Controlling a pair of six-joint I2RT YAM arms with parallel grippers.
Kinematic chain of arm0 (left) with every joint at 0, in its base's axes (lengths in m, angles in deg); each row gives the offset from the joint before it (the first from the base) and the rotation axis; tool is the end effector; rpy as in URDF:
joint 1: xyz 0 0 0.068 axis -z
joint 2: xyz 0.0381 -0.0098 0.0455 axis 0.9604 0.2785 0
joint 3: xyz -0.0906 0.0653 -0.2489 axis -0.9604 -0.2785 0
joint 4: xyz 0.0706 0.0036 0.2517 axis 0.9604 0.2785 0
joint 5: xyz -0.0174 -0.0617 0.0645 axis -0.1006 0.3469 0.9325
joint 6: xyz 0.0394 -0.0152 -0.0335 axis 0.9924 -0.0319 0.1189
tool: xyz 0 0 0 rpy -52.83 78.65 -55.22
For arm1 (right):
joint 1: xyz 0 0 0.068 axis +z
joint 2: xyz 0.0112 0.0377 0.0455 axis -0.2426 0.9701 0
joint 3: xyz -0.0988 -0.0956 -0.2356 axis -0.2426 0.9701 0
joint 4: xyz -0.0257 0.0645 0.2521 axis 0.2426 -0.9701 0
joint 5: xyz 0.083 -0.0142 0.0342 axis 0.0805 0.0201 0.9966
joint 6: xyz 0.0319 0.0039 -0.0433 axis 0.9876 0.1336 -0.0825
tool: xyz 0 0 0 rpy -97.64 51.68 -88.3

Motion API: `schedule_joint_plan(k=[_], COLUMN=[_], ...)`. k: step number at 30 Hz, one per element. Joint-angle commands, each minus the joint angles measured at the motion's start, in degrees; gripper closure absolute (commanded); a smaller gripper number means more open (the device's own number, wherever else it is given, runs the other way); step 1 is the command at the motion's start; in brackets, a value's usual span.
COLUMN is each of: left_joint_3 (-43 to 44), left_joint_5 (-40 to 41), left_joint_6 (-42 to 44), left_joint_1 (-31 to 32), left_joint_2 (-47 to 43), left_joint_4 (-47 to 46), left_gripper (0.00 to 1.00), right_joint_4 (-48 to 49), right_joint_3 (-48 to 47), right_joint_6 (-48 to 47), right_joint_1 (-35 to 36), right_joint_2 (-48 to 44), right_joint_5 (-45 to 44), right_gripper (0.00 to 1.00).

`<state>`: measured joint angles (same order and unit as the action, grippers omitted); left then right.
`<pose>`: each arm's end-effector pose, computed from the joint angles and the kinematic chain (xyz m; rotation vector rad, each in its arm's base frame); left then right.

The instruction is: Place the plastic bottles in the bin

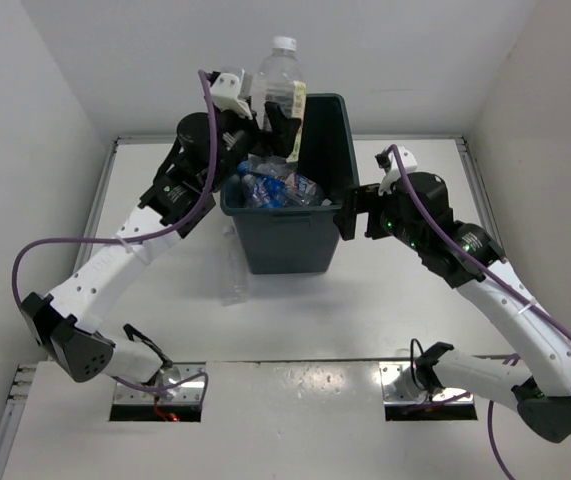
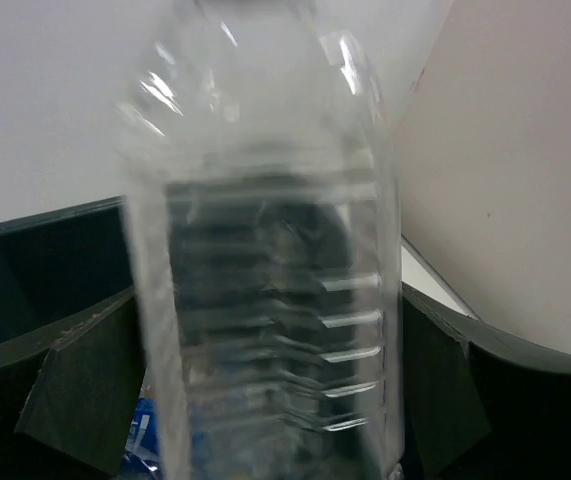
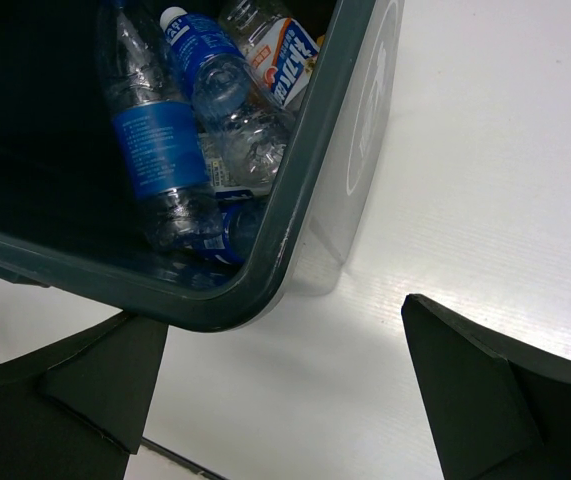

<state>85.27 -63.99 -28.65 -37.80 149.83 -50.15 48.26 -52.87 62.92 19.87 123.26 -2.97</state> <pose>0.2562 -0.1813 0.4793 0.1395 1.4831 -0.6768 0.1858 0.1179 0.3862 -0.0510 2.0672 0.4815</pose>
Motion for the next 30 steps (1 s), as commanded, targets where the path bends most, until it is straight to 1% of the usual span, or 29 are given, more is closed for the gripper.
schedule_joint_plan(k=[1,15,16,19,20,23,24,26,27,28,29,30], left_joint_3=[3.1,4.6,5.3,8.1,8.8,10.7,10.7,10.7,10.7,9.4,5.4,2.0], left_joint_5=[0.1,0.6,1.1,6.1,8.7,11.7,11.7,9.2,6.1,4.3,2.4,1.8], left_joint_6=[0.7,1.3,2.3,4.7,4.7,3.9,2.7,-1.6,-3.6,-6.0,-10.6,-12.6], left_joint_1=[0.6,0.6,0.6,-0.1,-1.8,-5.9,-10.1,-15.3,-21.3,-24.4,-27.0,-30.7], left_joint_2=[-0.9,-0.9,-0.9,-1.6,-2.5,-4.6,-4.6,-5.3,-5.3,-5.3,-6.5,-7.8], left_joint_4=[-2.0,-1.5,-1.5,-0.4,-0.4,-1.0,-0.3,1.4,4.0,5.1,5.8,4.1], left_gripper=[0.0,0.0,0.0,0.0,0.0,0.0,0.0,0.0,0.0,0.0,0.0,0.0], right_joint_4=[1.5,1.5,1.5,1.5,1.5,1.5,1.5,1.5,1.5,1.5,1.5,1.5], right_joint_3=[0.1,0.1,0.1,0.6,0.6,0.6,0.6,0.6,0.6,0.6,0.6,1.1], right_joint_6=[0.5,0.5,0.5,0.5,0.5,0.5,0.5,0.5,0.5,0.5,0.5,0.5], right_joint_1=[0.4,0.4,0.4,0.4,0.4,0.4,0.4,0.4,0.4,0.4,0.4,0.4], right_joint_2=[0.0,0.0,0.0,0.0,-0.5,-0.5,-0.5,-0.5,-0.5,-0.5,-0.5,-0.5], right_joint_5=[-1.7,-1.2,-1.2,-1.2,-1.2,-1.2,-1.2,-1.2,-1.2,-1.2,-1.2,-1.7], right_gripper=[0.0,0.0,0.0,0.0,0.0,0.0,0.0,0.0,0.0,0.0,0.0,0.0])
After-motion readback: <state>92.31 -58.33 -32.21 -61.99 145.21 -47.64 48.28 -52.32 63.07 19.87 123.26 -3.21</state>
